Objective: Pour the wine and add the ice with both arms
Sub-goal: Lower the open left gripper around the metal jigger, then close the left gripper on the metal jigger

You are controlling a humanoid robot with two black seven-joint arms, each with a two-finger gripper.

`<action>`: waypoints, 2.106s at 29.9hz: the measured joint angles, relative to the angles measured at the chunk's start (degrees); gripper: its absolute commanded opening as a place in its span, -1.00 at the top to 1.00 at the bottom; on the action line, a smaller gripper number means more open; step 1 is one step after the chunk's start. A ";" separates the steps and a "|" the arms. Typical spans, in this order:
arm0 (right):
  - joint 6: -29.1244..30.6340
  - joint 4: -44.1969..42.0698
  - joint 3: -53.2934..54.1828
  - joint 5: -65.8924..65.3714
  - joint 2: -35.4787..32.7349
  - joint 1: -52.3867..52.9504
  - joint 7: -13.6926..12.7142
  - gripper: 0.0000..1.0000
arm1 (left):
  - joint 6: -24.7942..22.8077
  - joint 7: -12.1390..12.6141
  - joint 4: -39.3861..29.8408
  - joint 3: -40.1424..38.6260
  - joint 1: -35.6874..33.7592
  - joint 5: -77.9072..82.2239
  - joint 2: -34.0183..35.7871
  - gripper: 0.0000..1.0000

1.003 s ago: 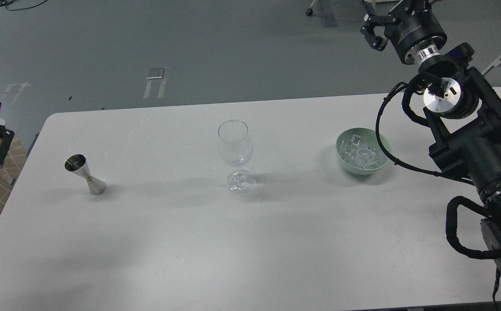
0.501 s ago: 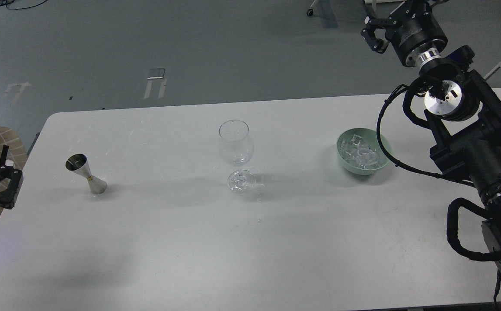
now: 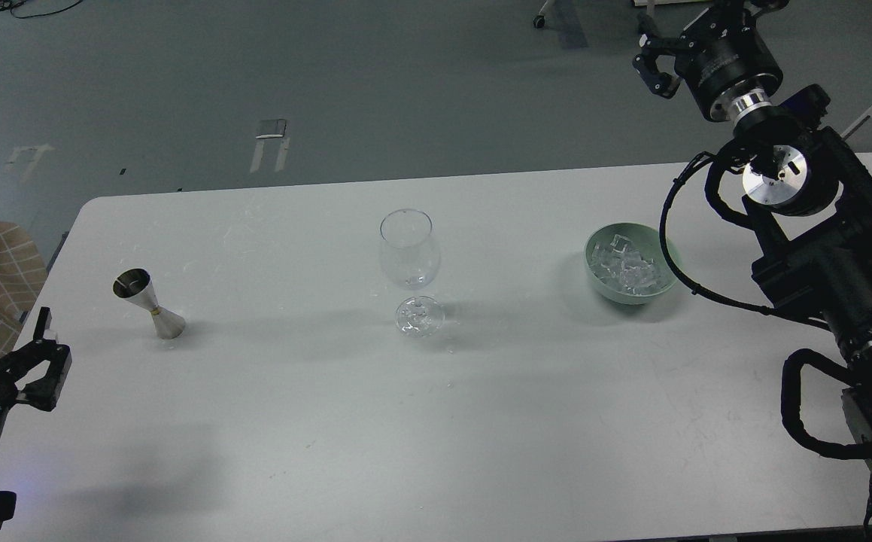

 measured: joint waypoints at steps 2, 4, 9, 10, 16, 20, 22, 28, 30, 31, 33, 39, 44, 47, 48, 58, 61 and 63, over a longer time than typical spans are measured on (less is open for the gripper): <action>-0.15 0.21 0.00 -0.01 -0.02 -0.13 0.00 -1.00 | -0.57 4.98 0.29 0.05 -0.43 0.03 -2.08 -0.96; -0.31 0.55 0.00 -0.06 -0.08 -0.55 0.00 -1.00 | -0.83 10.42 1.08 0.05 -1.23 0.05 -4.77 -0.95; -0.44 0.87 0.03 -0.07 -0.67 -0.91 0.00 -1.00 | -0.16 14.13 3.58 0.07 -3.28 1.10 -9.29 -0.83; -0.44 0.87 0.06 -0.07 -0.80 -0.91 0.00 -1.00 | 0.22 14.15 4.49 0.07 -3.84 1.47 -9.69 -0.85; -0.61 0.36 0.08 -0.07 -1.29 -0.60 0.00 -1.00 | -0.80 15.28 9.79 -0.07 -5.97 2.36 -11.66 -0.96; -1.34 0.16 0.00 -0.07 -1.31 -0.29 -0.08 -1.00 | -4.22 18.17 12.16 -0.20 -7.61 1.97 -12.93 -0.86; -1.69 0.10 -0.02 -0.07 -1.37 -0.05 -0.09 -1.00 | -5.07 18.73 14.68 -0.18 -9.29 2.04 -13.85 -0.72; -2.06 0.01 -0.10 -0.16 -2.17 0.27 -0.10 -1.00 | -5.58 18.43 22.16 0.14 -14.56 2.70 -15.74 -0.21; -2.47 0.00 -0.10 -0.16 -2.40 0.29 -0.10 -1.00 | -5.63 18.35 23.62 0.17 -15.74 2.72 -15.85 -0.21; -2.71 -0.01 -0.10 -0.16 -2.43 0.29 -0.10 -1.00 | -5.66 18.34 24.51 0.18 -16.54 2.72 -15.87 -0.21; -3.03 -0.01 -0.10 -0.17 -2.39 0.30 -0.10 -1.00 | -5.69 18.48 26.65 0.17 -18.51 2.69 -15.88 -0.21; -4.21 -0.01 -0.18 -0.24 -2.14 0.28 -0.10 -1.00 | -5.78 18.70 36.83 -0.29 -25.93 2.51 -15.57 -0.24; -4.40 -0.01 -0.26 -0.25 -2.38 0.16 -0.10 -1.00 | -7.11 18.81 43.13 -0.04 -30.24 2.53 -15.33 -0.26; -4.40 -0.01 -0.29 -0.25 -2.45 0.12 -0.10 -1.00 | -7.42 18.80 45.52 0.07 -32.20 2.57 -15.31 -0.27; -4.40 -0.01 -0.31 -0.25 -2.45 0.12 -0.10 -1.00 | -7.45 18.81 46.42 0.08 -32.83 2.57 -15.31 -0.27; -4.40 -0.51 -0.49 -0.34 -2.51 0.13 -0.10 -1.00 | -7.50 18.62 52.44 -0.02 -36.30 2.49 -15.07 -0.31; -4.40 -0.88 -0.46 -0.34 -2.50 0.40 -0.10 -1.00 | -7.50 18.61 54.13 -0.38 -37.44 2.43 -15.04 -0.31; -4.40 -0.94 -0.45 -0.34 -2.42 0.48 -0.10 -1.00 | -7.50 18.61 54.55 -0.48 -38.02 2.42 -14.98 -0.31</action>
